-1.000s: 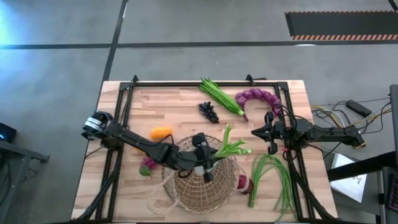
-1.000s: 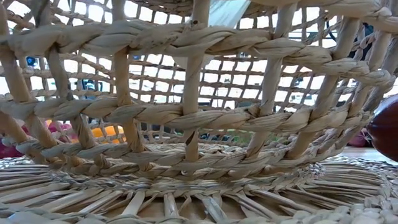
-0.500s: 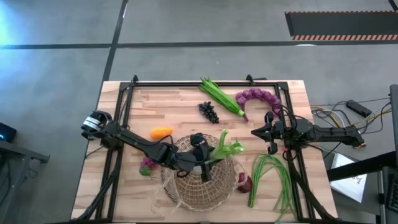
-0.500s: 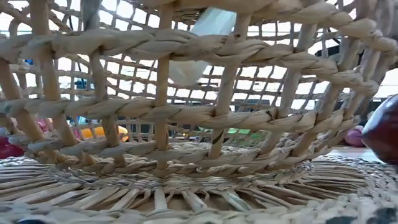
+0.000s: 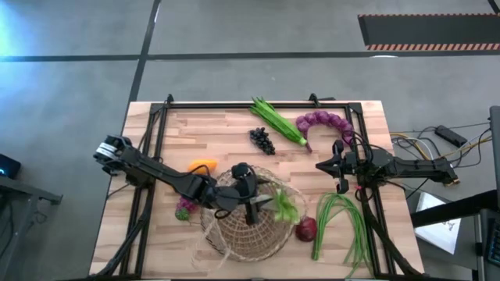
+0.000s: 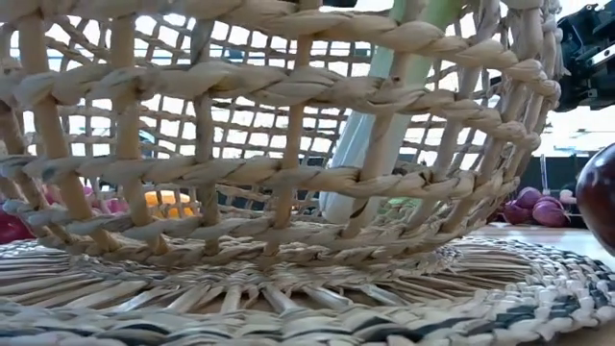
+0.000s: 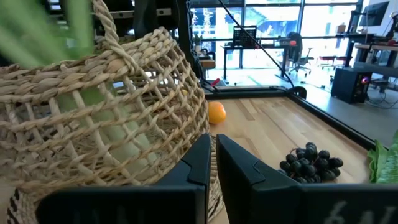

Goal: Build produce basket
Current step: Put the yellow bell pepper into the basket

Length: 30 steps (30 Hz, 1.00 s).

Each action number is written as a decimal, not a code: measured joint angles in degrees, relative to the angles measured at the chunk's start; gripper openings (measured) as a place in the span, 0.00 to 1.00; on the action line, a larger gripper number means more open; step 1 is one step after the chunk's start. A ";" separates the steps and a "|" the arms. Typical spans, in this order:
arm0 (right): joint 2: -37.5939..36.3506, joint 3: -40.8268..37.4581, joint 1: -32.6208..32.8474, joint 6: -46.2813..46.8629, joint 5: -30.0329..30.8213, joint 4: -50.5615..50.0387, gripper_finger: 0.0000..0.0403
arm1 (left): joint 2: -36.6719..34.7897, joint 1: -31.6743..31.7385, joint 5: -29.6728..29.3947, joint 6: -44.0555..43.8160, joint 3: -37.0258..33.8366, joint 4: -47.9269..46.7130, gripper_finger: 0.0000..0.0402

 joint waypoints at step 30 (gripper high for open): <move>0.00 -0.01 0.02 0.12 0.00 0.00 0.04 | -23.09 -5.50 5.85 -43.20 4.02 -56.52 0.62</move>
